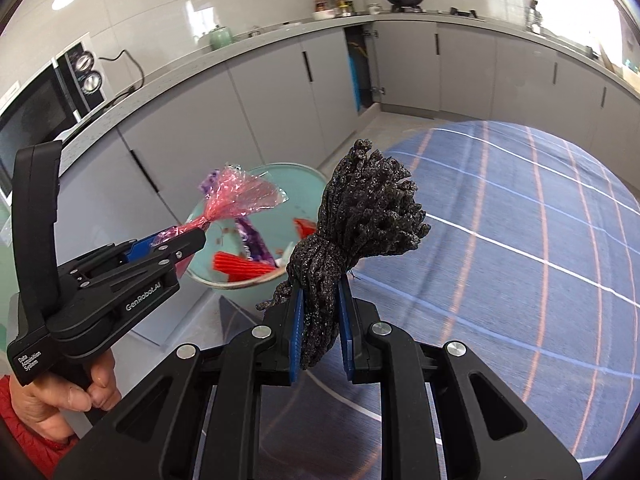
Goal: Collect trash
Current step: 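Carry the pink bag and black mesh bundle over the teal bucket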
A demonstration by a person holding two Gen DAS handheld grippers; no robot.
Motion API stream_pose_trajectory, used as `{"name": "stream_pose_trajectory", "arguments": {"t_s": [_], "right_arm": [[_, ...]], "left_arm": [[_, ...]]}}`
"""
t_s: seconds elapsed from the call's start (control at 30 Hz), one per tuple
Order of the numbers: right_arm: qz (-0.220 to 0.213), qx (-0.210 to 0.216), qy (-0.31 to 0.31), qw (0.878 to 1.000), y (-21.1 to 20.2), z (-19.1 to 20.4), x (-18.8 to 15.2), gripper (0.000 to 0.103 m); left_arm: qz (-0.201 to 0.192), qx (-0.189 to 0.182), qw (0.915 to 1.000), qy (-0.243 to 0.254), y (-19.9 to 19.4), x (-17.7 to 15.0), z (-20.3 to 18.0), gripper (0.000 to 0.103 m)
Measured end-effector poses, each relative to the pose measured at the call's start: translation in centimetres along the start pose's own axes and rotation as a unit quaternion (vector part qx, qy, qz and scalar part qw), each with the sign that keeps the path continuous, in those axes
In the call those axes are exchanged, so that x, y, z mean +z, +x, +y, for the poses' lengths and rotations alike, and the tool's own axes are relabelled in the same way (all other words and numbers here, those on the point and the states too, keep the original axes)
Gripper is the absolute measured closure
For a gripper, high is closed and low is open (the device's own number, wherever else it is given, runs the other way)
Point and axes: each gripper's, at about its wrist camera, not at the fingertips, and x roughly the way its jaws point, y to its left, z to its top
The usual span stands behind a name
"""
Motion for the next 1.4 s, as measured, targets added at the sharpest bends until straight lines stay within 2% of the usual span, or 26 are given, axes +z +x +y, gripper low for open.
{"name": "stream_pose_trajectory", "arguments": {"t_s": [0.6, 1.17, 1.4], "right_arm": [[-0.002, 0.019, -0.060, 0.998, 2.4, 5.1, 3.0, 0.086], [0.006, -0.005, -0.079, 0.997, 6.0, 5.5, 5.2, 0.085], [0.024, -0.018, -0.084, 0.996, 8.0, 4.9, 5.8, 0.085]], "left_arm": [[-0.002, 0.025, 0.9986, -0.046, 0.6, 1.1, 4.2, 0.075], [0.006, 0.023, 0.9984, -0.052, 2.8, 3.4, 4.3, 0.075], [0.027, 0.024, 0.9979, -0.054, 4.9, 3.7, 4.2, 0.075]]}}
